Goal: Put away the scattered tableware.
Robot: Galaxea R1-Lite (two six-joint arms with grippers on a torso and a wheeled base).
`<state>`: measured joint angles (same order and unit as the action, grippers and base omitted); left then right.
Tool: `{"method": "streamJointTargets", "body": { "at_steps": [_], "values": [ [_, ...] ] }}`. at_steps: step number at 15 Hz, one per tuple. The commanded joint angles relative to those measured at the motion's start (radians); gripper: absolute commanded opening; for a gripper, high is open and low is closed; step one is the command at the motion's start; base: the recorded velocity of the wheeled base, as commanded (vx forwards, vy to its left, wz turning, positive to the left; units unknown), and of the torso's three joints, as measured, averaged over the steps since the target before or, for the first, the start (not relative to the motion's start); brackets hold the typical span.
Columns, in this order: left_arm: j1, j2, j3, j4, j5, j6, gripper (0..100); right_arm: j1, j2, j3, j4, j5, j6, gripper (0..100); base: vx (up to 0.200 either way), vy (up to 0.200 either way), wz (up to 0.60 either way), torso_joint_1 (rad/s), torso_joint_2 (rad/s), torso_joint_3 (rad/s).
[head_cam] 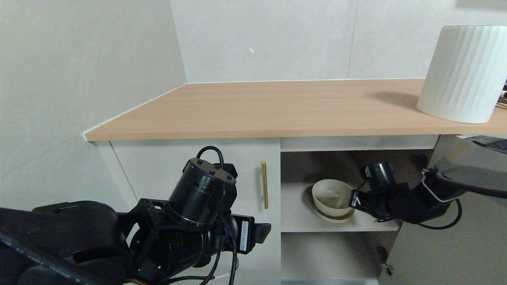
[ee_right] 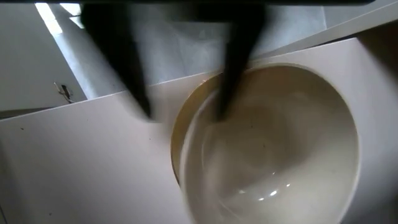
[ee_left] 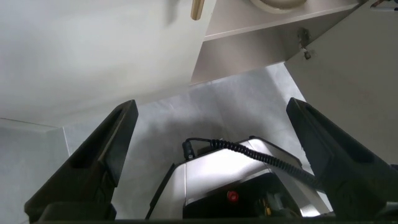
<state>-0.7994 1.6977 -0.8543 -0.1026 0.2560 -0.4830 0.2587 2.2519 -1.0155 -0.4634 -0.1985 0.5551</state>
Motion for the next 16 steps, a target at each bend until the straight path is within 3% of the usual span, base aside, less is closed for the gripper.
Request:
{"method": "streamJointTargets", "body": {
  "at_steps": [1,6,8,9,11,14,16],
  "values": [
    [0.000,0.000,0.000,0.000,0.000,0.000,100,0.001,-0.002,0.000,-0.001,0.001,0.000,100,0.000,0.000,0.00,0.000,0.00,0.000],
    [0.006,-0.007,-0.002,0.003,0.000,0.000,100,0.001,-0.020,0.011,0.002,0.001,-0.001,100,0.000,0.000,0.00,0.000,0.00,0.000],
    [0.031,-0.029,-0.003,0.003,0.002,0.001,100,0.005,-0.071,0.048,0.008,0.002,-0.009,100,0.000,0.000,0.00,0.000,0.00,0.000],
    [0.049,-0.072,0.006,0.023,0.002,0.003,100,0.020,-0.187,0.127,0.022,0.014,-0.050,100,0.000,0.000,0.00,0.000,0.00,0.000],
    [0.086,-0.174,0.026,0.083,0.002,0.011,100,0.034,-0.391,0.199,0.143,0.027,-0.141,100,0.000,0.000,0.00,0.000,0.00,0.000],
    [0.195,-0.357,0.038,0.118,-0.011,0.055,100,0.036,-0.666,0.212,0.361,0.123,-0.158,100,0.000,0.000,0.00,0.000,0.00,0.000],
    [0.198,-0.447,0.075,0.201,-0.018,0.057,100,0.068,-0.824,0.236,0.522,0.180,-0.196,100,0.000,0.000,0.00,0.000,0.00,0.000]
  ]
}}
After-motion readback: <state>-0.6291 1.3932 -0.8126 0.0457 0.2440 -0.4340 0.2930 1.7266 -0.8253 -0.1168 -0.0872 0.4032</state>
